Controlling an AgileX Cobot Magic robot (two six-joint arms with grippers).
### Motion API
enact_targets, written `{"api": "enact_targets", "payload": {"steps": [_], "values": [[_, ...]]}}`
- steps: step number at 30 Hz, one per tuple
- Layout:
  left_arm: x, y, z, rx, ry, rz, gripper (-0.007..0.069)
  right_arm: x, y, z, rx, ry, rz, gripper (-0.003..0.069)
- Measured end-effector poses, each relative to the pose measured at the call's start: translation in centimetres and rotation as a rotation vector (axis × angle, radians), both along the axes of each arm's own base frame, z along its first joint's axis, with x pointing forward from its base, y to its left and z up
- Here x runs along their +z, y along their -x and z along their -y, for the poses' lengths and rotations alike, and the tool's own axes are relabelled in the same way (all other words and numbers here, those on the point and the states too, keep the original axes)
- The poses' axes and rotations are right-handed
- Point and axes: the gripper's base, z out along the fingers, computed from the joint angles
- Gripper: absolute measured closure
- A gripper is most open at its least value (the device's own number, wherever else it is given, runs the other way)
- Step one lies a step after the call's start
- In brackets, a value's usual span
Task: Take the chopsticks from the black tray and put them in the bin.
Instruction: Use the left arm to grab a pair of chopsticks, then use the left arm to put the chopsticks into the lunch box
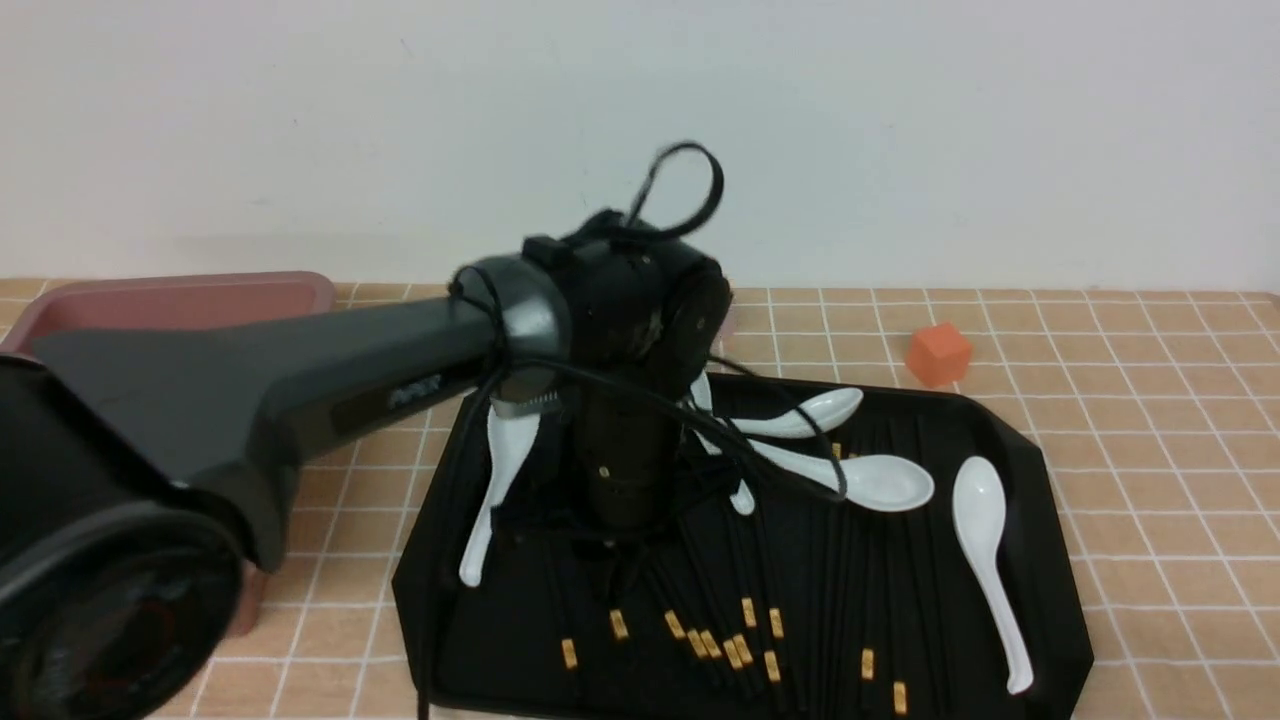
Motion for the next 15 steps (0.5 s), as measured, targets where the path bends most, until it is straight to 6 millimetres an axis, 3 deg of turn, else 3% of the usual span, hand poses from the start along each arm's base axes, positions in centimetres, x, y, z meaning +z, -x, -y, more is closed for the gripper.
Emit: {"api": "enact_targets", "payload": {"steps": [10, 15], "values": [[4.8, 1.0, -0.8, -0.057, 0.055, 0.079, 0.0502, 0.0, 0.0, 0.0, 0.000, 0.000, 0.000, 0.0419], [9.1, 1.8, -2.3, -0.083, 0.089, 0.168, 0.0502, 0.0, 0.0, 0.0, 0.000, 0.000, 0.000, 0.0419]]}}
